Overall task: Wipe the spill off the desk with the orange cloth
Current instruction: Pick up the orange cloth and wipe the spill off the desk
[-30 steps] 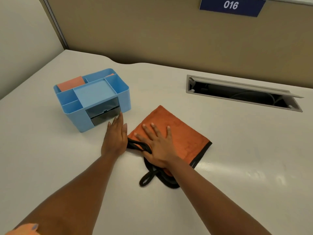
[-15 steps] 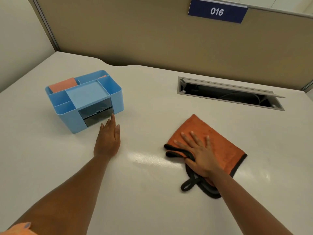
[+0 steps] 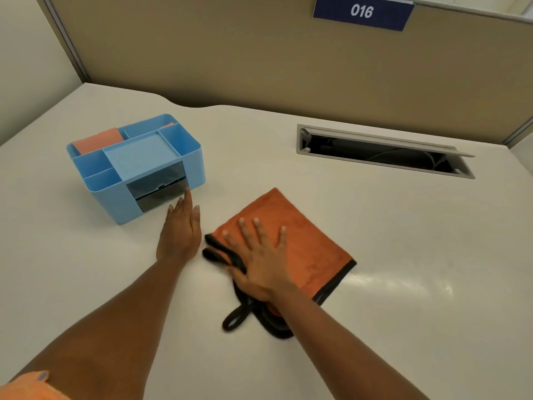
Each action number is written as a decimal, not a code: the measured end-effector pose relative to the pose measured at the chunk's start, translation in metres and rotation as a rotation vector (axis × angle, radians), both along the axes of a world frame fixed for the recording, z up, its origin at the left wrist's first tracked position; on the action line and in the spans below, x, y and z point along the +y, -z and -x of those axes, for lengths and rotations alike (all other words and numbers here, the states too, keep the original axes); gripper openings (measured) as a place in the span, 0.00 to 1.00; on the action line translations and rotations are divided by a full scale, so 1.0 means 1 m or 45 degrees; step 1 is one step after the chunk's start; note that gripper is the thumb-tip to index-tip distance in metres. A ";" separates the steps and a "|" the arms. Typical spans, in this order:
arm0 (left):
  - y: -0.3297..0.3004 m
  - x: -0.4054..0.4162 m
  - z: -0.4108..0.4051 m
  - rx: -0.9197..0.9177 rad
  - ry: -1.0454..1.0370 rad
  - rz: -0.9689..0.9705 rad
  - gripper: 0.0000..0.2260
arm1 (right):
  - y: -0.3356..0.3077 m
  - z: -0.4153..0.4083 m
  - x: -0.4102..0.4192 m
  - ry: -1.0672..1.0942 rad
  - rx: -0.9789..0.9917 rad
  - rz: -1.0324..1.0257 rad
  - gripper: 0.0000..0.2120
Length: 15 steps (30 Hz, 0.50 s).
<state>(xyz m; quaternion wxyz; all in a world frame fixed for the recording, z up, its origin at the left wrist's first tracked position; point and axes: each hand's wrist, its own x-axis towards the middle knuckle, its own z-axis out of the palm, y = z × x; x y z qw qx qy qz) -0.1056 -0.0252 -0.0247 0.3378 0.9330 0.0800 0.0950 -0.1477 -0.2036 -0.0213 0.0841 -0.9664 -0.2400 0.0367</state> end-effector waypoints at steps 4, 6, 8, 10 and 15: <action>0.000 0.002 0.001 0.031 -0.025 -0.009 0.22 | 0.000 0.032 -0.023 -0.248 -0.021 0.019 0.31; 0.000 0.002 0.003 0.013 -0.007 -0.064 0.22 | -0.002 0.035 -0.041 -0.230 -0.017 0.022 0.31; 0.001 0.003 0.004 -0.007 0.042 -0.113 0.21 | -0.003 0.029 -0.061 -0.130 -0.017 0.041 0.30; 0.003 0.005 0.003 -0.006 0.087 -0.134 0.21 | -0.004 0.018 -0.086 0.036 -0.020 0.067 0.31; 0.007 0.006 0.001 -0.003 0.133 -0.168 0.21 | -0.006 -0.005 -0.167 0.538 -0.026 0.098 0.29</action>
